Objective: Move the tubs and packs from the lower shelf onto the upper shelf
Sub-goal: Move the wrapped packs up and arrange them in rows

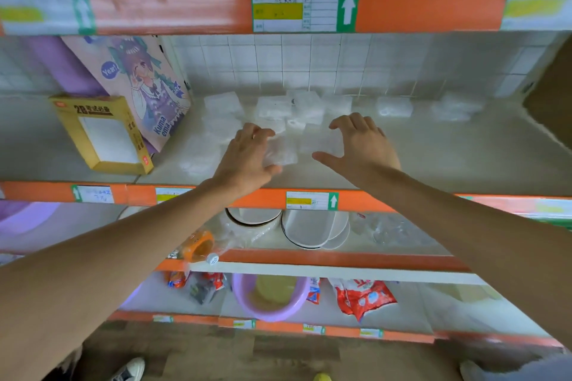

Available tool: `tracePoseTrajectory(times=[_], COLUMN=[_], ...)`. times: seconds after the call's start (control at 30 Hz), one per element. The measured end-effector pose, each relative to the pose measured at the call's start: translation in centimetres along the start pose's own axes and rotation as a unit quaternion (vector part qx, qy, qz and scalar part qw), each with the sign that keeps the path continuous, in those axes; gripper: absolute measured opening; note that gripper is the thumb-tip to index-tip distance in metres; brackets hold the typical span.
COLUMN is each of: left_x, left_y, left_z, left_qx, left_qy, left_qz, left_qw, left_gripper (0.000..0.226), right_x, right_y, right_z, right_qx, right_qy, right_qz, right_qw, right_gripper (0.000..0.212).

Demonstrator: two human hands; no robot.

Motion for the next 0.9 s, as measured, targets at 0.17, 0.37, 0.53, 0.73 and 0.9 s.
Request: tracePoseTrajectory(times=[0.17, 0.37, 0.53, 0.73, 0.9], left_x=[-1.9, -4.4, -5.7, -6.2, -6.0], left_y=[-1.8, -3.8, -7.7, -13.2, -17.2], left_z=[-2.5, -4.6, -6.2, -8.5, -10.6], left_qx=[-0.020, -0.011, -0.056, -0.052, -0.067], left_qy=[0.021, 0.052, 0.067, 0.094, 0.117], left_qz=[0.011, 0.040, 0.023, 0.030, 0.003], left_qw=[1.000, 0.998, 0.996, 0.994, 0.991], left_gripper=[0.068, 0.069, 0.068, 0.085, 0.069], right_x=[-3.8, -7.5, -8.9, -9.2, -9.3], right_y=[-2.5, -6.0, -10.8, -16.1, -19.4], right_z=[-0.9, -0.8, 0.0, 1.0, 2.0], right_qx=[0.010, -0.015, -0.024, -0.018, 0.004], right_qy=[0.031, 0.018, -0.009, -0.029, -0.040], right_qz=[-0.004, -0.005, -0.026, -0.058, -0.103], right_qw=[0.999, 1.000, 0.999, 0.998, 0.994], right_gripper=[0.064, 0.064, 0.065, 0.066, 0.061])
Point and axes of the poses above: each hand's wrist, its own x-axis towards the middle knuckle, its own y-axis out of the palm, z = x × y, the point moved 2 cm from there along x, towards the middle knuckle, and after that the axes turned 8 degrees about y, right-handed, at the moved point
